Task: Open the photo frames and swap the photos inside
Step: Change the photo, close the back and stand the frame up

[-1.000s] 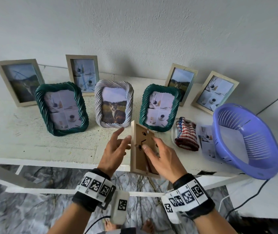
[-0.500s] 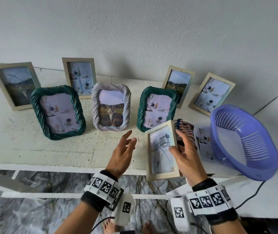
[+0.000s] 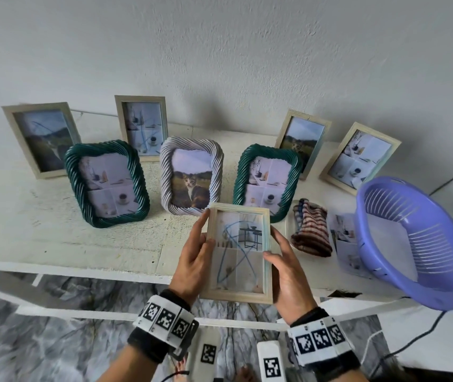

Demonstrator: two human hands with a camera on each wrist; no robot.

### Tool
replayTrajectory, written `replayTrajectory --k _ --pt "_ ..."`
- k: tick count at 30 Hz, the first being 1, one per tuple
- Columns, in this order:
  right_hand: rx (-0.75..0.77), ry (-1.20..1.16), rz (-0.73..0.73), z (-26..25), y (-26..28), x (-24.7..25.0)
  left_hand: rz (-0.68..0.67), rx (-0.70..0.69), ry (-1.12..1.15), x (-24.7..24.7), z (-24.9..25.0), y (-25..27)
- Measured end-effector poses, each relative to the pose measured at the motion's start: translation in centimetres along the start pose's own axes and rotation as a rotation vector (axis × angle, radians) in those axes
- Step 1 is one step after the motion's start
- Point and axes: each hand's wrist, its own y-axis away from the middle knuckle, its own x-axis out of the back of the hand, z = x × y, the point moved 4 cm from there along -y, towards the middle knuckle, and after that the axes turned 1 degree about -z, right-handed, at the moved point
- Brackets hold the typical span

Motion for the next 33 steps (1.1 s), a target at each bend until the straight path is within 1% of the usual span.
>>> replayTrajectory --k 1,2,3,5,6,7,8,9,10,11,13,15,16,19,23,25,28,29,31,32,33 --pt "0.006 0.020 0.019 0.0 -0.1 0.1 0.009 -0.023 -0.026 0.2 0.0 0.0" --pt "0.043 0.085 0.025 -0.4 -0.2 0.1 0.021 -0.047 -0.048 0.3 -0.1 0.0" --pt "0.077 0.200 0.014 -1.2 -0.2 0.2 0.026 -0.063 -0.066 0.4 -0.1 0.0" --pt "0.172 0.542 0.024 -3.0 -1.1 1.2 0.017 -0.072 -0.091 0.6 -0.1 -0.1" --pt "0.256 0.727 0.081 -4.0 -1.9 2.2 0.009 -0.074 -0.099 0.7 -0.2 -0.2" --pt "0.326 0.902 0.176 -4.8 -2.8 3.4 0.007 -0.074 -0.105 0.8 0.0 -0.2" --pt "0.372 1.051 0.291 -5.8 -3.7 4.6 0.007 -0.077 -0.108 0.9 0.1 -0.1" --pt "0.379 1.161 0.400 -6.6 -4.6 5.6 0.010 -0.076 -0.120 1.0 0.2 -0.1" --pt "0.347 1.242 0.482 -7.3 -5.4 6.6 0.011 -0.074 -0.130 1.1 0.2 -0.1" --pt "0.272 1.318 0.530 -7.7 -6.2 7.4 0.010 -0.073 -0.133 1.1 0.3 0.0" --pt "0.095 1.452 0.519 -7.5 -7.9 8.7 0.009 -0.082 -0.139 1.1 0.4 0.1" --pt "-0.028 1.502 0.445 -6.4 -9.2 9.7 -0.008 -0.086 -0.136 1.0 0.6 0.0" --pt "-0.040 1.509 0.424 -5.8 -9.6 10.0 -0.009 -0.089 -0.143 0.9 0.7 0.1" --pt "0.028 1.460 0.445 -4.9 -10.1 10.0 -0.003 -0.104 -0.186 0.8 1.2 0.3" --pt "0.043 1.333 0.464 -5.0 -10.0 9.9 0.007 -0.100 -0.214 1.0 1.4 0.2" --pt "0.119 1.283 0.483 -6.2 -9.1 9.5 0.022 -0.090 -0.240 1.2 1.3 0.0" --pt "0.258 1.184 0.498 -8.6 -5.7 7.1 0.025 -0.122 -0.252 1.2 1.5 0.0" --pt "0.319 1.140 0.466 -9.2 -4.1 5.5 0.023 -0.134 -0.255 1.0 1.6 -0.1" --pt "0.474 1.085 0.347 -9.4 -1.2 2.0 0.009 -0.123 -0.230 0.7 1.4 -0.2" --pt "0.545 1.108 0.280 -9.2 -0.2 0.3 0.004 -0.125 -0.230 0.5 1.5 -0.2" --pt "0.586 1.164 0.216 -8.5 0.3 -1.1 -0.010 -0.133 -0.235 0.3 1.5 -0.2"
